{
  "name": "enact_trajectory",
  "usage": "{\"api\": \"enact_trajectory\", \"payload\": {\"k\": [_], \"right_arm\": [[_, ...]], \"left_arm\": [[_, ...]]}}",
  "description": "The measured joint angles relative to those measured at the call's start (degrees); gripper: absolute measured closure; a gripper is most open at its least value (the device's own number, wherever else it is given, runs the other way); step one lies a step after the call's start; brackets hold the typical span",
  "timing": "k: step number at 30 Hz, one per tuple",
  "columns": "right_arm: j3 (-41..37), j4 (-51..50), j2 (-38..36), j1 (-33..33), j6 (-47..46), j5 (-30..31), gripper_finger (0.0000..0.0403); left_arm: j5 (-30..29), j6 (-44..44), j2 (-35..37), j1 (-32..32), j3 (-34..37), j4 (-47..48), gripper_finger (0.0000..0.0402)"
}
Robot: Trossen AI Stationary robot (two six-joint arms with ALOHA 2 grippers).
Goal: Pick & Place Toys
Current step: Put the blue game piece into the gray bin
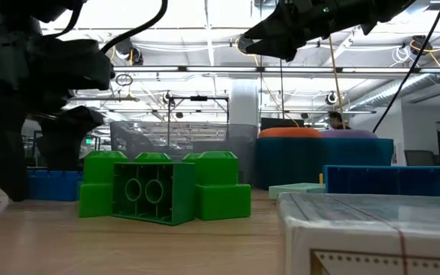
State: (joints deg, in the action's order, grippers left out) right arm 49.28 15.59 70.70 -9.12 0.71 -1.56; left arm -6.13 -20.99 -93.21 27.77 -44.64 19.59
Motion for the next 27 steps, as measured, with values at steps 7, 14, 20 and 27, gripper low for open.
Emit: {"api": "enact_trajectory", "payload": {"k": [7, 14, 20, 27], "right_arm": [[0.0, 0.0, 0.0, 0.0, 0.0, 0.0, 0.0138], [0.0, 0.0, 0.0, 0.0, 0.0, 0.0, 0.0138], [0.0, 0.0, 0.0, -0.1, 0.0, 0.0, 0.0138], [0.0, 0.5, 0.0, -0.1, -0.2, 0.0, 0.0138]], "left_arm": [[5.9, -2.6, 0.4, -1.3, -0.1, 2.0, 0.0254], [14.2, -6.6, 7.4, -0.4, 0.1, 13.3, 0.0254], [4.6, -2.5, 18.4, 1.7, 0.1, 11.2, 0.0254], [-31.6, 21.0, 26.7, -0.5, 0.0, -1.0, 0.0254]]}}
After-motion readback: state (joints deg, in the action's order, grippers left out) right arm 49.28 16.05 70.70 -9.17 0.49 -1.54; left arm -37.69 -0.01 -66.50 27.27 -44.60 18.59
